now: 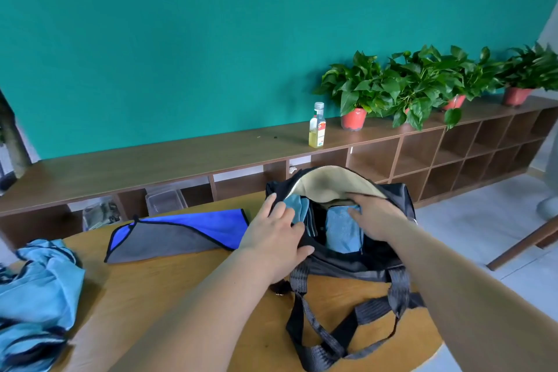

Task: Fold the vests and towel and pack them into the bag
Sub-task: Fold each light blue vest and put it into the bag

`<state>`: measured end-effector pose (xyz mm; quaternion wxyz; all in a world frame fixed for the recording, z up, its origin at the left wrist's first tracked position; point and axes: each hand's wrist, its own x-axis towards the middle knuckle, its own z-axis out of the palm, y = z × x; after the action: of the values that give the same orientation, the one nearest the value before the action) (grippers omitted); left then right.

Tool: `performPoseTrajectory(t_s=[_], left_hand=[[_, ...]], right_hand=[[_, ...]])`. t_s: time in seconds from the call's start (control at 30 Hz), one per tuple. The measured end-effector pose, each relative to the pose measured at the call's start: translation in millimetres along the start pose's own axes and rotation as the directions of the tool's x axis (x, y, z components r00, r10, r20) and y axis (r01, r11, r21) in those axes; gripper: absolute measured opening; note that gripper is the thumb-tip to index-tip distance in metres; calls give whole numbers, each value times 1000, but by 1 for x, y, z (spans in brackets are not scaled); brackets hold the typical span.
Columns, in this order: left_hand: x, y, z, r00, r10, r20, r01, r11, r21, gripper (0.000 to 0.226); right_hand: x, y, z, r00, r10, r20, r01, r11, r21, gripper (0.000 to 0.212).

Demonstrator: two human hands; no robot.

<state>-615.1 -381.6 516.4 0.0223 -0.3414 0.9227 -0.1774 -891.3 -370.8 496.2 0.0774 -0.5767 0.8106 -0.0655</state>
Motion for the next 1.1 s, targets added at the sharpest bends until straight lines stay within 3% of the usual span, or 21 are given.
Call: performPoseTrajectory(t_s=[0.1, 0.23, 0.4, 0.53, 0.7, 0.83, 1.1], left_hand=[[-10, -2, -6, 999, -23, 40, 22, 1000, 20, 70], [-26, -2, -10, 995, -55, 85, 60, 997, -52, 74], [-54, 0, -13, 993, -62, 105, 72, 992, -100, 78], [-80, -5, -13, 991, -72, 115, 85, 990, -111, 77], [-116, -21, -6, 985, -111, 135, 125, 987, -102, 77], [-146, -35, 0, 977, -168, 134, 180, 980, -84, 76], [-214, -72, 20, 927, -318, 200, 343, 934, -104, 72]], right_hand=[[-14, 5, -39, 997, 55, -47, -62, 985, -159, 41], [-40, -4, -61, 994, 75, 86, -48, 957, -286, 67], [-64, -29, -53, 991, -31, 130, 60, 971, -230, 93], [-78, -72, -53, 977, -131, 168, 159, 973, -164, 89], [-94, -128, -47, 957, -272, 100, 289, 913, -288, 83], [-106, -176, -33, 926, -350, 141, 370, 915, -159, 83], [-125, -265, 22, 852, -477, 217, 509, 851, -126, 87]])
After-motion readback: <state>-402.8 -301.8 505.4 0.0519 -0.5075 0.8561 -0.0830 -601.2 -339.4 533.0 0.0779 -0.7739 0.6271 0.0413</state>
